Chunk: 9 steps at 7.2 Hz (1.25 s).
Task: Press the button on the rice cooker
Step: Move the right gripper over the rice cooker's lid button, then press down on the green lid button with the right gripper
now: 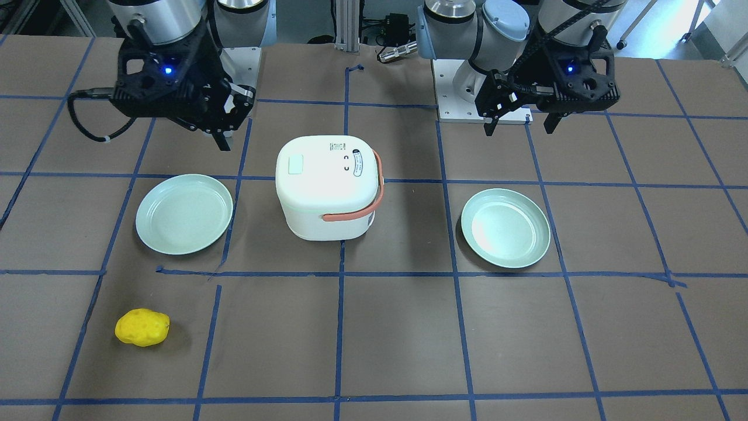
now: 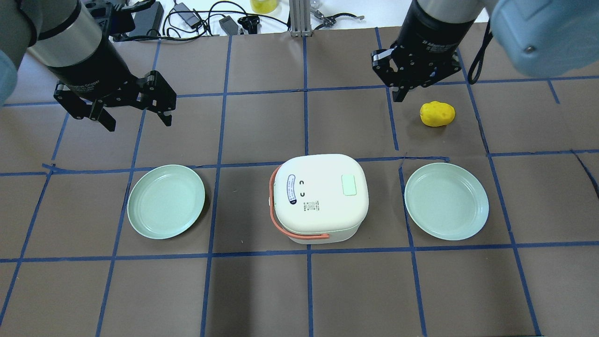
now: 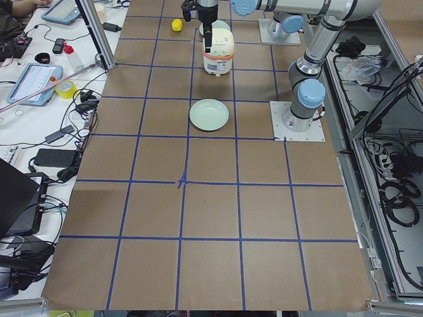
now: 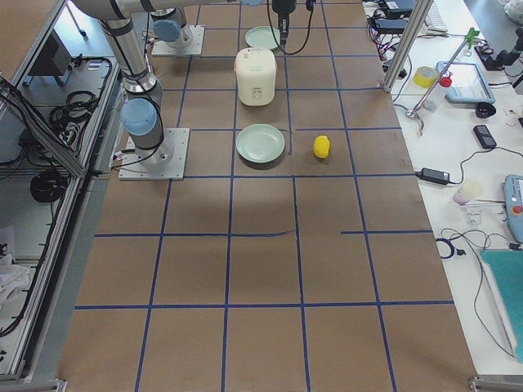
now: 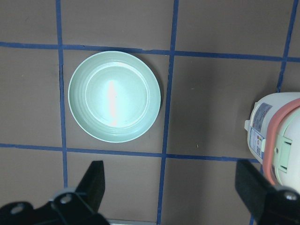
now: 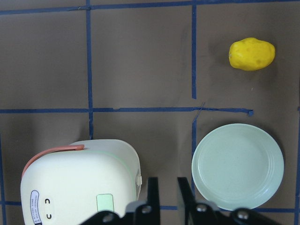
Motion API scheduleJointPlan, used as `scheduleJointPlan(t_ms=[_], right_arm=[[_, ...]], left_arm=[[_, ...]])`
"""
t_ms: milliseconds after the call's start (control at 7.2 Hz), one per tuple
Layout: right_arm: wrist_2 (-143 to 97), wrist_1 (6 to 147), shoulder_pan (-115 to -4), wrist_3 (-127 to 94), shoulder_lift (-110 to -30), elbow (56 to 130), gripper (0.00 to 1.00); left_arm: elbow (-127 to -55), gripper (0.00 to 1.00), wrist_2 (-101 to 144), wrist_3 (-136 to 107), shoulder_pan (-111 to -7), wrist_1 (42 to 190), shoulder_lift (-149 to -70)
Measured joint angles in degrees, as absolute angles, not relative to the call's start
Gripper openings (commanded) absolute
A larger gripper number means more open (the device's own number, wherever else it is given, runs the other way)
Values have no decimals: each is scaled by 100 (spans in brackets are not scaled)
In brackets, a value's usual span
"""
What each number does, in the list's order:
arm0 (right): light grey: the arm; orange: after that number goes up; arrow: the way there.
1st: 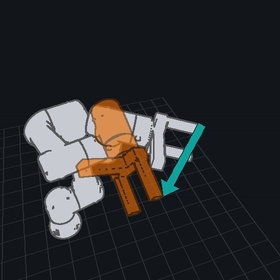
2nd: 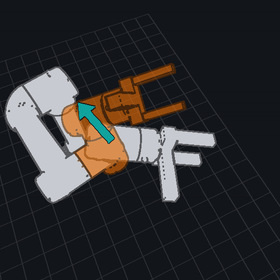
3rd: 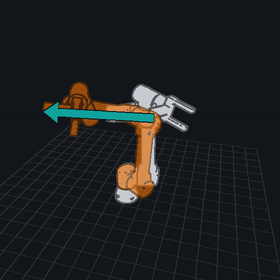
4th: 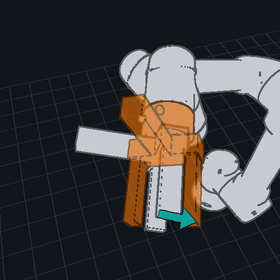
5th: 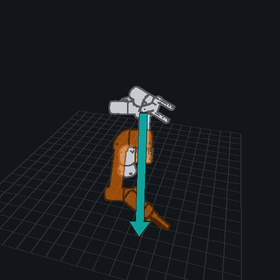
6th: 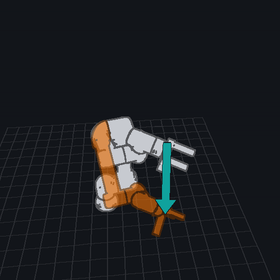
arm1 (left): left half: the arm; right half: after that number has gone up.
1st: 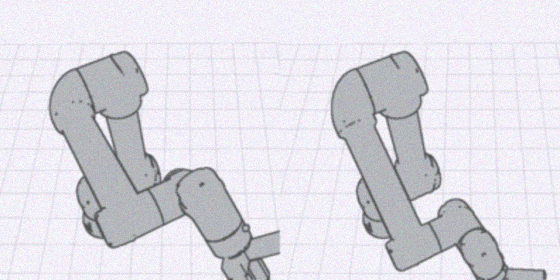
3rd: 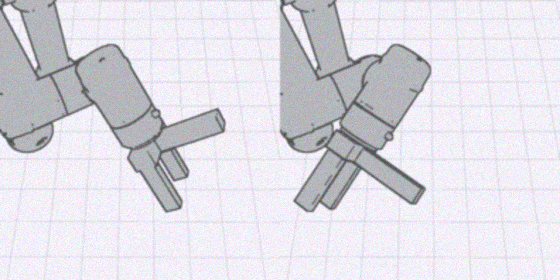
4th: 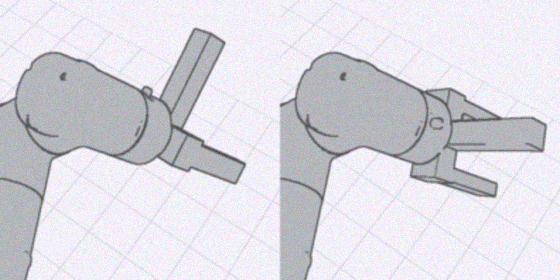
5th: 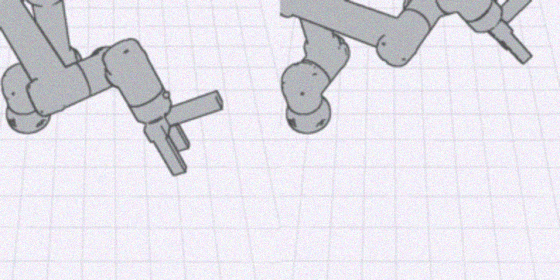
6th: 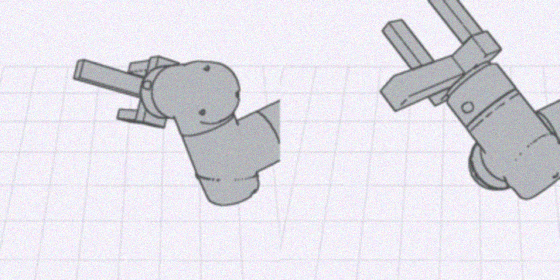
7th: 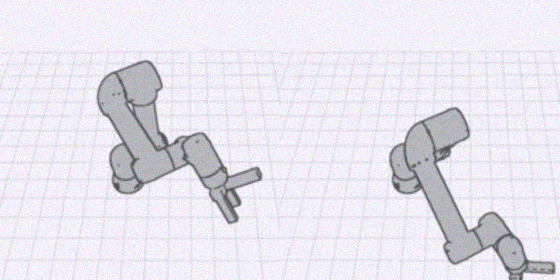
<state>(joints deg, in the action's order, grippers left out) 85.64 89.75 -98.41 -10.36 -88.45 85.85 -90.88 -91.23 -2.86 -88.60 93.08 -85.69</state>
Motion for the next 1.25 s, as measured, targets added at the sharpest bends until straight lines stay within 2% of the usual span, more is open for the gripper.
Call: scheduleJointPlan(t_ms=[417, 833, 1250], right_arm=[[8550, 9101, -10420, -1606, -8828, 9194, 0], [8566, 9699, -10594, -1612, -8821, 10111, 0], [8581, 10128, -10715, -1607, -8785, 10445, 0]], left_arm=[[-9088, 100, -9123, -284, -8859, 9308, -8570], [-9088, 100, -9123, -285, -8859, 9308, -8569], [-9088, 100, -9123, -282, -8859, 9308, -8569]])
